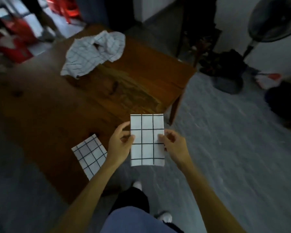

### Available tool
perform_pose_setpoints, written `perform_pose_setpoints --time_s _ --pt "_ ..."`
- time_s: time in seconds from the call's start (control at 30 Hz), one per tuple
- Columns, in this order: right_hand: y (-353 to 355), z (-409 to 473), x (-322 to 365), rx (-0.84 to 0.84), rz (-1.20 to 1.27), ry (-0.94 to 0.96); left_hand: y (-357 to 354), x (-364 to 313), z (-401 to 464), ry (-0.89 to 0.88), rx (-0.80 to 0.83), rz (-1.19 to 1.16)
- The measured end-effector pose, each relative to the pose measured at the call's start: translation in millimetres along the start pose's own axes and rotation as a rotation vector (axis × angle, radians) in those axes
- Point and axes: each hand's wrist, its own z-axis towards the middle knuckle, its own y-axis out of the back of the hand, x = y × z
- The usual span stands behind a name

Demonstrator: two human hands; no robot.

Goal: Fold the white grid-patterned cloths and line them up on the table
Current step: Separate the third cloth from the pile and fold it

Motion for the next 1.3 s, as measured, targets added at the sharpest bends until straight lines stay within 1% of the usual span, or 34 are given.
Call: perform_pose_setpoints --time_s 0.17,0.33,0.43,0.57,0.63,0.67,0.77,0.87,0.97,1.07,1.17,1.23,1.3 --pt "-29.7 66.3 2.9 0.157 -0.109 0.003 6.6 31.8 39.3 0.111 -0.164 0.014" --pt "-66.8 134.5 7.7 0.234 -0.273 -0.030 15.0 71.6 98.0 0.211 -0.252 0.034" --pt "-88.6 171.7 4.7 0.295 -0.405 -0.041 21.0 89.7 126.7 0.299 -0.273 0.033" --pt "-114.6 213.5 -0.6 0.308 -0.644 -0.011 34.4 109.1 155.5 0.424 -0.230 0.152" --pt "-118.4 222.2 0.9 0.307 -0.692 -0.013 41.2 110.8 166.2 0.477 -0.198 0.222" --pt "-117.9 225.1 2.0 0.308 -0.700 -0.012 43.5 109.8 171.1 0.477 -0.197 0.243" --pt "-110.2 236.3 13.1 0.309 -0.722 -0.001 45.4 99.1 185.8 0.452 -0.200 0.279" --pt "-94.3 250.9 35.0 0.304 -0.697 0.054 41.6 74.5 205.8 0.425 -0.159 0.251" --pt "-70.3 269.5 75.7 0.271 -0.644 0.150 34.9 28.6 231.5 0.280 -0.097 0.290" --pt "-40.6 289.8 128.2 0.257 -0.615 0.237 21.6 -32.5 259.4 0.129 -0.053 0.432" --pt "-3.0 311.1 172.0 0.283 -0.654 0.360 -1.2 -88.9 284.1 -0.018 -0.094 0.740" --pt "27.7 325.4 190.5 0.313 -0.721 0.464 -22.0 -119.1 295.0 -0.088 -0.134 0.809" --pt "60.8 340.3 201.1 0.324 -0.760 0.542 -48.3 -142.5 304.2 -0.107 -0.148 0.846"
